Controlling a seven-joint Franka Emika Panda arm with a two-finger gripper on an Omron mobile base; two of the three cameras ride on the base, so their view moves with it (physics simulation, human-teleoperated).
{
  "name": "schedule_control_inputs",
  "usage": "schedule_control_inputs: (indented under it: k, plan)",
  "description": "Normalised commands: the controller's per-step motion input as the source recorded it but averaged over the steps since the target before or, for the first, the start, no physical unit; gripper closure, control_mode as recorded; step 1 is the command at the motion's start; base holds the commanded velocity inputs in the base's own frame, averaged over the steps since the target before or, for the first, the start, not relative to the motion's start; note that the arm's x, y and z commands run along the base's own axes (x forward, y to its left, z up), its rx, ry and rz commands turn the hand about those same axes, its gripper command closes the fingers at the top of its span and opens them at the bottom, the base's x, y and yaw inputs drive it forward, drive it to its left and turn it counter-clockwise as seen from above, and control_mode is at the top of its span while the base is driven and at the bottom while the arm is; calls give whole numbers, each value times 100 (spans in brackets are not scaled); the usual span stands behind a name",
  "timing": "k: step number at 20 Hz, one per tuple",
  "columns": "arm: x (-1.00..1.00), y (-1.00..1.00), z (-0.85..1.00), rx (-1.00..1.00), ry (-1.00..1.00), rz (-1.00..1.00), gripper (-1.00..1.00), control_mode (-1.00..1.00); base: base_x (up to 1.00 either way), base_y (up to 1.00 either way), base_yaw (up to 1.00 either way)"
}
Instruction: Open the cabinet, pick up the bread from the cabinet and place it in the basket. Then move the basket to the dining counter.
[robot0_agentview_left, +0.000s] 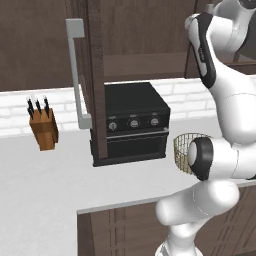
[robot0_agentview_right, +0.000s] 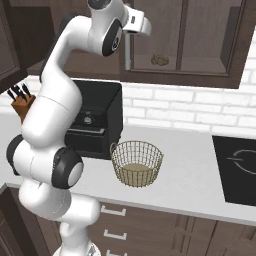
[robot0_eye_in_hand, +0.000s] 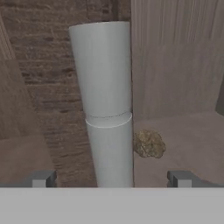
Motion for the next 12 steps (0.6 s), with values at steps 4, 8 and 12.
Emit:
schedule_control_inputs:
  k: [4, 8, 12]
  plan:
    - [31, 0, 0, 0, 0, 0, 100, -100, 0, 0, 0]
    - [20, 0, 0, 0, 0, 0, 100, -100, 0, 0, 0]
    - [15, 0, 0, 0, 0, 0, 100, -100, 0, 0, 0]
